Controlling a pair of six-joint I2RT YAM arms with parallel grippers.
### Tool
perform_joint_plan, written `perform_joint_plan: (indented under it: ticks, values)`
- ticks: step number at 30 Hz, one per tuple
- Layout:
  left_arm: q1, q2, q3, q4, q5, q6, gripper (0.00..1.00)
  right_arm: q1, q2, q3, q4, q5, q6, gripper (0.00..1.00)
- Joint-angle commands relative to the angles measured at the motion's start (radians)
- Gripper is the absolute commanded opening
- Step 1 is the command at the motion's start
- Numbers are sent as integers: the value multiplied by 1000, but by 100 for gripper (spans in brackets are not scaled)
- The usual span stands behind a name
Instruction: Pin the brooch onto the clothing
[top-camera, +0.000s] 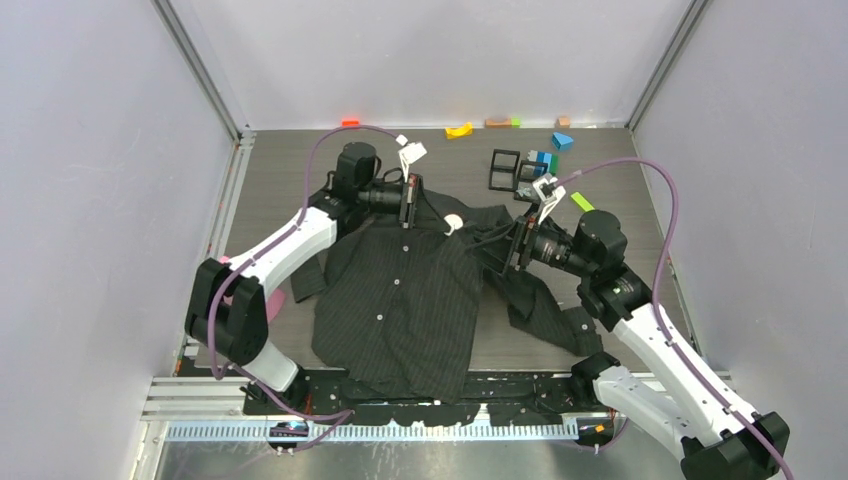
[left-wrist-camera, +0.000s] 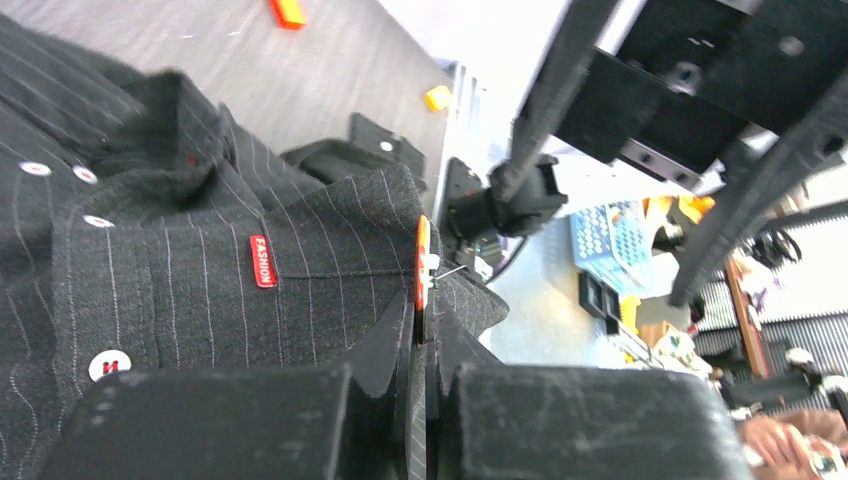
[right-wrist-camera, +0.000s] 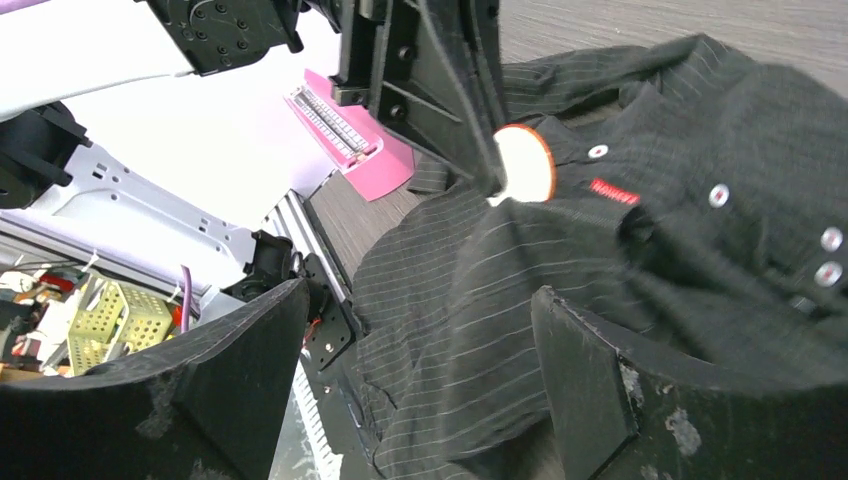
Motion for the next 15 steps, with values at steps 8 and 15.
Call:
perform_joint_plan:
  ticks: [8, 15]
  values:
    - [18, -124, -37, 37, 279, 6, 0, -9, 34, 126, -60, -104, -96, 87]
    - [18, -125, -53, 94, 312, -37, 0, -8, 114, 137, -16, -204, -36, 87]
